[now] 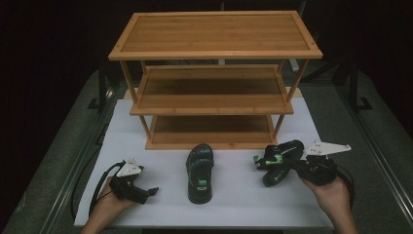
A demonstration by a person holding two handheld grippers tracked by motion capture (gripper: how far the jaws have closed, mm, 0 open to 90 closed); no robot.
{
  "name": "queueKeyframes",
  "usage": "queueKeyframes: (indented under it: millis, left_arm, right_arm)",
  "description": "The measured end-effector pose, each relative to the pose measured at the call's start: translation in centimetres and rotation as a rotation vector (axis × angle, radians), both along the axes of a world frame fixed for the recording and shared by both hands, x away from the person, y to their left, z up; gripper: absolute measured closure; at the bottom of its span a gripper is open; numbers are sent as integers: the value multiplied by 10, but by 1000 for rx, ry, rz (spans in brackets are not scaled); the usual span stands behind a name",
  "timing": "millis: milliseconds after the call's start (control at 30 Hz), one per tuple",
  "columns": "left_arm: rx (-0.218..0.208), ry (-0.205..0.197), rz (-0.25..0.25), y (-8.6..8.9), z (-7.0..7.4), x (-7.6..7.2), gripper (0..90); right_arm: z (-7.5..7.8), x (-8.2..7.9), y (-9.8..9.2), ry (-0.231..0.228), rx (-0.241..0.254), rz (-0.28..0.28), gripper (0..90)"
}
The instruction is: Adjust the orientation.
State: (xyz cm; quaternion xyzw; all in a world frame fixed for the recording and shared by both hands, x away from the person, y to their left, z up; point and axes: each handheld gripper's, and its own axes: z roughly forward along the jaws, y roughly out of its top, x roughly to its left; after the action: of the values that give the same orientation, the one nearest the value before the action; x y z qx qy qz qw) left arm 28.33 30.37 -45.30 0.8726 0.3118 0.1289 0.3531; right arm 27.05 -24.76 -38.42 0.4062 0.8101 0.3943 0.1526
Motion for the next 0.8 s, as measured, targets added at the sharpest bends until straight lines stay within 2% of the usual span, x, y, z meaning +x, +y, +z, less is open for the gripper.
queueKeyframes:
  millis: [567, 800]
  left_arm:
    - [1, 0, 0, 0, 0, 0, 16]
    - [-1, 2, 1, 0, 0, 0, 16]
  right_arm:
    - [-4, -10, -13, 23, 1, -5, 898]
    - [-12, -17, -23, 26, 18, -3, 898]
